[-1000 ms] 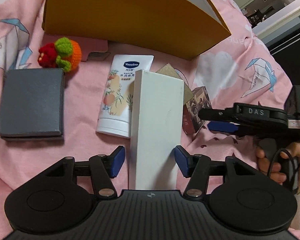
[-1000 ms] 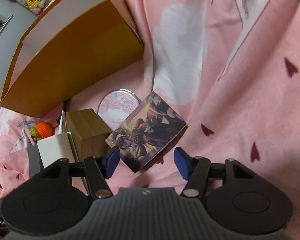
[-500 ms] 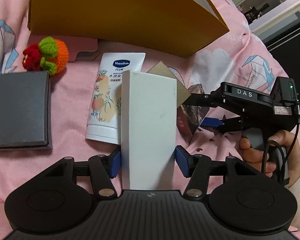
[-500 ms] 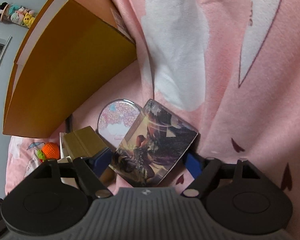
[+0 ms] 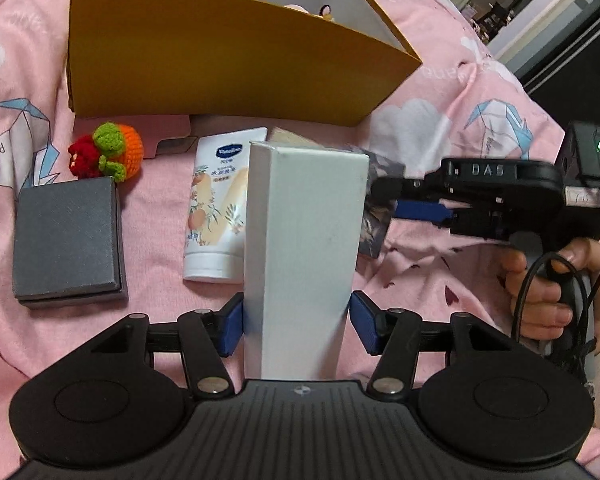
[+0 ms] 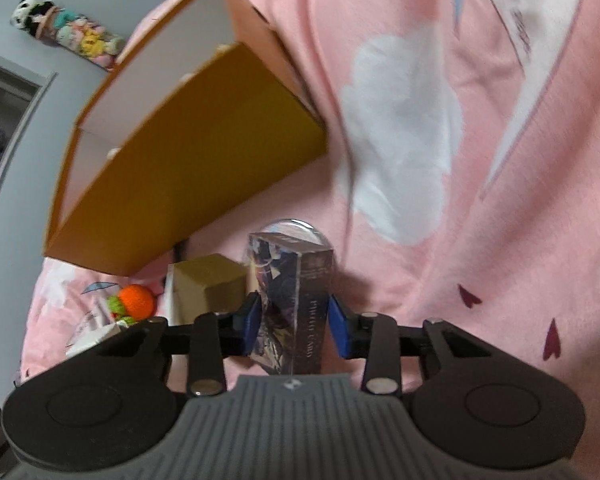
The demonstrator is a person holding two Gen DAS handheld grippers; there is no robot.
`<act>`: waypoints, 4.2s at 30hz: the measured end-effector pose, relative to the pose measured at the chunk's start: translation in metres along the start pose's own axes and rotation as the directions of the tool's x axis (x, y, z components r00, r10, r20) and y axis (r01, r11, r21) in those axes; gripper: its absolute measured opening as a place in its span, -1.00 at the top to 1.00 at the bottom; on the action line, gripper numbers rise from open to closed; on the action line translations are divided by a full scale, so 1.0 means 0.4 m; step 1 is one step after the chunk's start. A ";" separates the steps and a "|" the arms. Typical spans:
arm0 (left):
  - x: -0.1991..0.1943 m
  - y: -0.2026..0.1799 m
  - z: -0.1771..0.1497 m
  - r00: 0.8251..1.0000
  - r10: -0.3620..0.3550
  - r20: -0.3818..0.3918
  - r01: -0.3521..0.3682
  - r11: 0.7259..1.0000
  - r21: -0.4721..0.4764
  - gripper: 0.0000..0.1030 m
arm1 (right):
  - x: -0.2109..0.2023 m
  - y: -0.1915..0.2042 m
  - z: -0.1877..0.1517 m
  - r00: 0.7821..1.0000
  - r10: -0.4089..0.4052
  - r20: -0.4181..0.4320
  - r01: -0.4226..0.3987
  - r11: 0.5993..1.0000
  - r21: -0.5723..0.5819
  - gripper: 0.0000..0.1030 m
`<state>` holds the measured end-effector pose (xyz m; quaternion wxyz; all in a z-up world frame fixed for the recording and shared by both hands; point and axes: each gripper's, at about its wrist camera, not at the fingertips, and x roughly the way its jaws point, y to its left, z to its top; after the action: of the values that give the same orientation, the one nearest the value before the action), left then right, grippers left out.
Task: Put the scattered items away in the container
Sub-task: 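Grasp the dark PHOTO CARD box with the right tool while the left tool holds the white box, then lift the PHOTO CARD box with the right tool while the left tool lifts the white box, then carry both held boxes over the orange box and lower the white box with the left tool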
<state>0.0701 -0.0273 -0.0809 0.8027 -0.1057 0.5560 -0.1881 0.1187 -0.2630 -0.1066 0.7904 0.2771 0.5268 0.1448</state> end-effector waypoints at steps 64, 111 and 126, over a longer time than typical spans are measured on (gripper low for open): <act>0.060 -0.120 0.015 0.999 0.041 -0.016 -0.037 0.979 0.198 0.37 | -0.007 0.037 -0.037 0.986 -0.149 -0.078 0.127 0.963 -0.239 0.41; -0.077 -0.067 0.071 0.992 -0.013 0.128 0.010 1.000 0.027 0.40 | -0.115 0.128 -0.012 0.989 -0.123 0.083 0.146 0.907 -0.395 0.51; -0.204 -0.061 0.163 0.961 -0.005 0.278 0.000 1.000 0.020 0.40 | -0.193 0.237 0.043 0.982 -0.006 0.189 0.097 0.873 -0.477 0.51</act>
<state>0.1008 -0.0177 0.0214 0.8735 -0.1237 0.4359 -0.1779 0.1094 -0.2319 0.0125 0.8828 0.0683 0.4066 0.2250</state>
